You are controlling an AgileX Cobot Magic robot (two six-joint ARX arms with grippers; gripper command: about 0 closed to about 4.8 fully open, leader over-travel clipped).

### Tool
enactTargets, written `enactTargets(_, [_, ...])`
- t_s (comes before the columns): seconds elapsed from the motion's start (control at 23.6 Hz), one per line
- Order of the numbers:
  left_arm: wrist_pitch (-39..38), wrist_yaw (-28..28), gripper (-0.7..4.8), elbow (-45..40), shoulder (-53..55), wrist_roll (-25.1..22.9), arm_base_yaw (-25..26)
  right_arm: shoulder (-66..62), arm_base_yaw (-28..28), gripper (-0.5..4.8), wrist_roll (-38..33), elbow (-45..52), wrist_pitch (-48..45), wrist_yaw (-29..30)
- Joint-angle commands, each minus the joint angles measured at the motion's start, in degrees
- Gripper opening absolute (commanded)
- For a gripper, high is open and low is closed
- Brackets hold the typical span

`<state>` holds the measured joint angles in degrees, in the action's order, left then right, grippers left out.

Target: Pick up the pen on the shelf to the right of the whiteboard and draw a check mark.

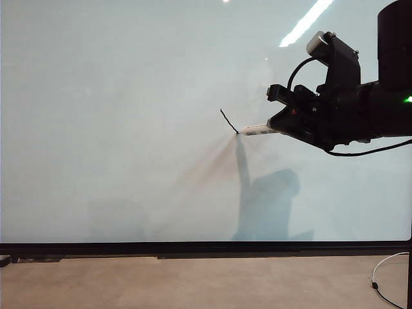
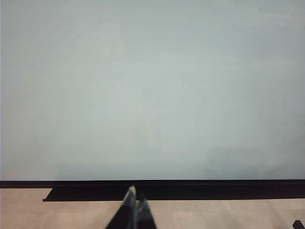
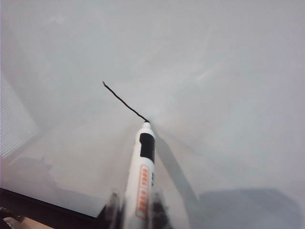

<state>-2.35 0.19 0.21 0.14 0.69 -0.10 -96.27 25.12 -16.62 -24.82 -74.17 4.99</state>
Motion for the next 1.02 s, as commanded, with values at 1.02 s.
enactTargets(1.02, [0.7,0.0,-0.04,0.2,0.0,-0.2,0.0,10.0,-2.8,-0.05,4.7,0.5,5.6,-1.6])
